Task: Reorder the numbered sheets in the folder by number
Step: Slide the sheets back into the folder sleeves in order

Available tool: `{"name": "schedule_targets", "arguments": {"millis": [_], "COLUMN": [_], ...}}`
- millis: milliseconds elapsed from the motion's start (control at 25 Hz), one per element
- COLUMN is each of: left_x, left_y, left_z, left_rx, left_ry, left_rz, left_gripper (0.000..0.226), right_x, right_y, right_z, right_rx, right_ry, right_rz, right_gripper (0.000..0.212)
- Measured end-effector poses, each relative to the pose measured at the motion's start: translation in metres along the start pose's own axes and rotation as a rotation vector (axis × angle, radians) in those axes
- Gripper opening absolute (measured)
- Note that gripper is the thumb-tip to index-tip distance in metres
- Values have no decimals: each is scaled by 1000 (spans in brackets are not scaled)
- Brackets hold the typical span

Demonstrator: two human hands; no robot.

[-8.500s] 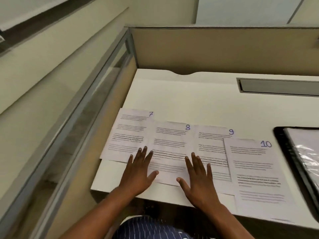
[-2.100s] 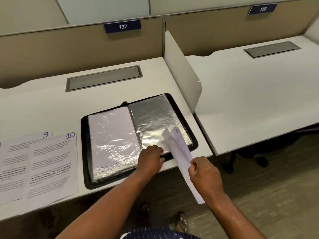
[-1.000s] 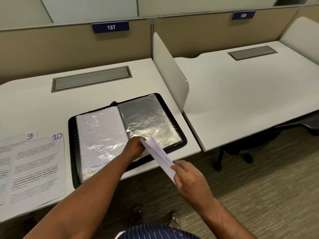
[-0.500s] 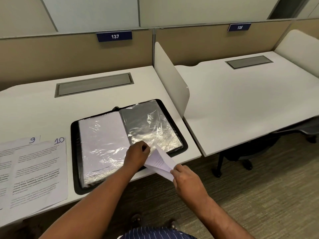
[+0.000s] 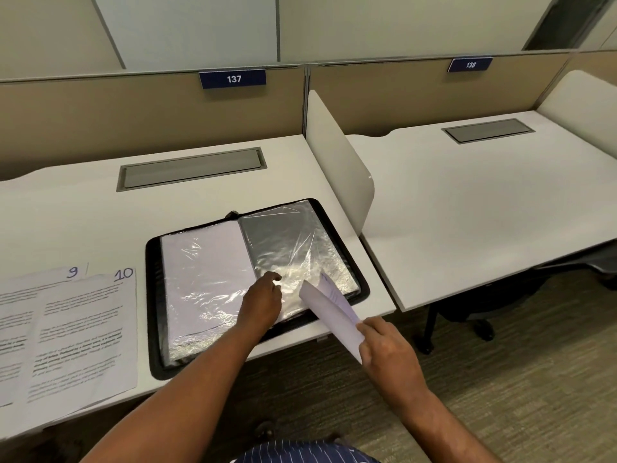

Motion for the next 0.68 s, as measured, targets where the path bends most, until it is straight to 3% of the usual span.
{"name": "schedule_targets", "arguments": {"millis": [240,320,480,680], "left_x": [11,16,31,41], "left_y": [10,17,32,39], "left_z": [18,28,38,42], "left_rx": [497,580,479,363], "left_ry": [-237,-252,-201,-280], "left_rz": [315,379,334,237], "left_gripper": [58,53,23,23], "right_x": [3,4,-5,-25], "right_y": [13,17,21,19], "right_z": [-10,-16,-26,-22], "right_rx": [20,29,41,-21], "right_ry": [31,47,57,41], "right_rz": [132,171,205,149], "right_gripper": [33,33,32,35]}}
Point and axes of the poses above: each hand's wrist, its own x-axis towards the middle knuckle, its own z-axis out of the palm, y = z × x, the point moved 2 cm from there along x, towards the middle knuckle, and after that the axes turned 4 degrees about -x, right-handed, at the moved point
